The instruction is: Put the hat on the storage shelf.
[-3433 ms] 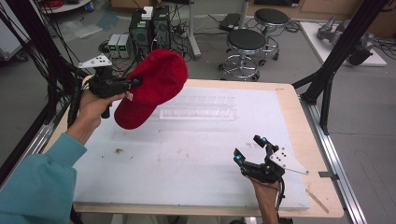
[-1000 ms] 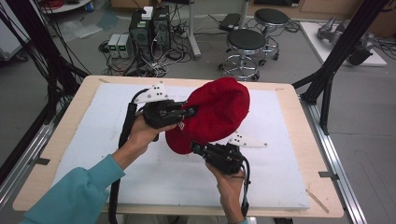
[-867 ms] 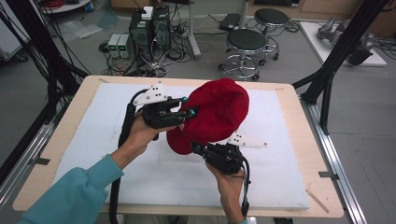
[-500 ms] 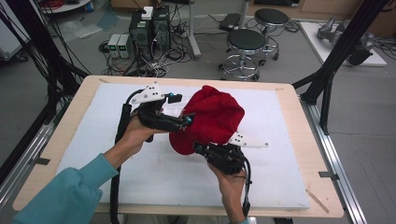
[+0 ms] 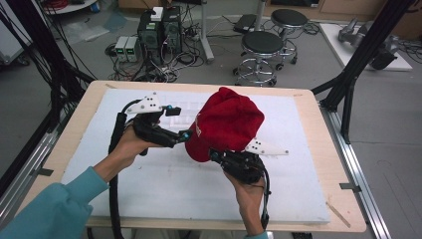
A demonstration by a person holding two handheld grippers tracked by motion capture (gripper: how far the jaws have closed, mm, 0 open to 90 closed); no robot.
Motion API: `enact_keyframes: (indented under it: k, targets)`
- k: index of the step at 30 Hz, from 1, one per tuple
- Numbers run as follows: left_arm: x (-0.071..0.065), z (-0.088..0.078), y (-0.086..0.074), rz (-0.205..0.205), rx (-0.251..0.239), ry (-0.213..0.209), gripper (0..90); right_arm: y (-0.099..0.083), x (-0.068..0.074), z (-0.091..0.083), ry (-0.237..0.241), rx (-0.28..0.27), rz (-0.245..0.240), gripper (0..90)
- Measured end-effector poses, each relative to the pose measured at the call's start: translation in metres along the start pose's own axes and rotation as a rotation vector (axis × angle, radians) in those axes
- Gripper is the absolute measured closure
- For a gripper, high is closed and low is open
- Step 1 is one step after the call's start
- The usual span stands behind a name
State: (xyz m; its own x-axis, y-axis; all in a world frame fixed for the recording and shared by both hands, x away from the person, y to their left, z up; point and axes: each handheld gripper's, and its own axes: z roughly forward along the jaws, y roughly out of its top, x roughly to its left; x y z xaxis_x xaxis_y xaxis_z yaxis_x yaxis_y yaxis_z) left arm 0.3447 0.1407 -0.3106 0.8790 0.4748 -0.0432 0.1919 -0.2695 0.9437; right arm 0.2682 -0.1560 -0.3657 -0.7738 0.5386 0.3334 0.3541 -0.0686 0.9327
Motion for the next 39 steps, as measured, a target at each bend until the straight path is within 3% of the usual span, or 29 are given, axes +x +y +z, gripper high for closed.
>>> enact_keyframes:
  k: [8, 13, 16, 18, 25, 31, 38, 39]
  targets:
    - [0.012, -0.033, -0.026, 0.023, 0.041, 0.034, 12.5, 0.015, -0.005, -0.002, -0.057, -0.003, -0.055, 85.3]
    - [0.025, -0.059, -0.056, -0.007, 0.069, 0.067, 12.5, 0.028, -0.016, -0.004, -0.108, -0.012, -0.072, 85.3]
    - [0.028, -0.067, -0.065, -0.016, 0.077, 0.078, 12.5, 0.032, -0.022, -0.003, -0.125, -0.006, -0.084, 85.3]
    - [0.033, -0.077, -0.079, -0.035, 0.086, 0.107, 12.5, 0.038, -0.029, -0.001, -0.151, 0.006, -0.097, 85.3]
    - [0.043, -0.097, -0.11, -0.064, 0.075, 0.145, 12.5, 0.05, -0.043, 0.009, -0.2, 0.029, -0.136, 85.3]
    - [0.048, -0.109, -0.136, -0.095, 0.069, 0.177, 12.5, 0.058, -0.053, 0.022, -0.252, 0.079, -0.171, 85.3]
    - [0.049, -0.116, -0.154, -0.105, 0.04, 0.228, 12.5, 0.065, -0.064, 0.036, -0.28, 0.1, -0.199, 85.3]
    - [0.049, -0.118, -0.158, -0.124, 0.027, 0.233, 12.6, 0.065, -0.066, 0.038, -0.283, 0.1, -0.195, 85.3]
